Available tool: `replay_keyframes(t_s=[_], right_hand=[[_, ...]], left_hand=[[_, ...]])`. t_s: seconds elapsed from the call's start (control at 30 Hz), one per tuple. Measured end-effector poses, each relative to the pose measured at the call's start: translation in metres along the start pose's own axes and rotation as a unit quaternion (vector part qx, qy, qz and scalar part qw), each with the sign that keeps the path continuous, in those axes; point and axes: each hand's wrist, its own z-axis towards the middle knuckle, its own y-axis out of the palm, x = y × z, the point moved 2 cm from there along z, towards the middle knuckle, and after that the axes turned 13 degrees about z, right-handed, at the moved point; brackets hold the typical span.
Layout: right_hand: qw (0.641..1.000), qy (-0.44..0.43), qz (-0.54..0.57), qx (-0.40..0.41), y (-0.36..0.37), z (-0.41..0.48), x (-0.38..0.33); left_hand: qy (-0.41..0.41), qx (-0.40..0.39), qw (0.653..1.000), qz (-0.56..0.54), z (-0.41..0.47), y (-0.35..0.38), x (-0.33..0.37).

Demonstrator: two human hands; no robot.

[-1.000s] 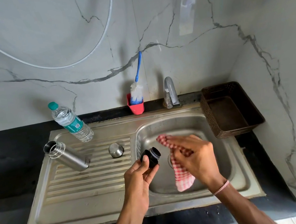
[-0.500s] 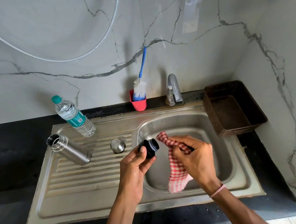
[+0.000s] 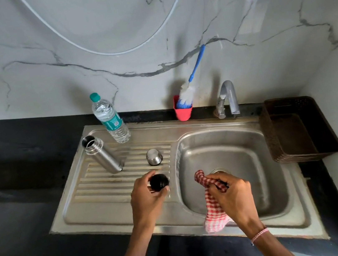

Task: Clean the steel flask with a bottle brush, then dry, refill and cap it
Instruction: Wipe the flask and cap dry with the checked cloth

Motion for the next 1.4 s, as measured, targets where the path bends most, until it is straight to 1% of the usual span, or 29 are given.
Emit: replay_keyframes(t_s=[0.07, 0.1, 0.2, 0.3, 0.53, 0.83, 1.1, 1.2, 1.4], right_hand=[[1.000, 0.018, 0.003, 0.000, 0.007, 0.004, 0.002], [0.999, 0.031, 0.009, 0.003, 0.011, 0.007, 0.004], [0.998, 0.060, 0.025, 0.011, 0.023, 0.017, 0.006], [0.997, 0.070, 0.026, 0.014, 0.034, 0.025, 0.008], [0.997, 0.075, 0.014, 0.010, 0.052, 0.034, 0.011], [0.997, 0.076, -0.002, 0.015, 0.065, 0.039, 0.013], [0.996, 0.087, 0.009, 0.026, 0.063, 0.037, 0.013], [0.995, 0.089, 0.011, 0.032, 0.062, 0.037, 0.012], [0.995, 0.090, 0.015, 0.050, 0.057, 0.039, 0.012]], left_hand=[[-0.009, 0.021, 0.994, 0.107, 0.010, -0.007, -0.024], [-0.020, 0.025, 0.990, 0.138, 0.015, -0.011, -0.035], [-0.050, 0.021, 0.980, 0.190, 0.034, -0.023, -0.067], [-0.055, 0.006, 0.974, 0.219, 0.051, -0.025, -0.090], [0.020, -0.019, 0.972, 0.234, 0.069, -0.006, -0.080], [0.078, -0.057, 0.964, 0.247, 0.085, 0.025, -0.055], [0.088, -0.074, 0.959, 0.259, 0.083, 0.039, -0.062], [0.086, -0.078, 0.962, 0.248, 0.084, 0.040, -0.065], [0.064, -0.040, 0.973, 0.217, 0.103, 0.036, -0.060]])
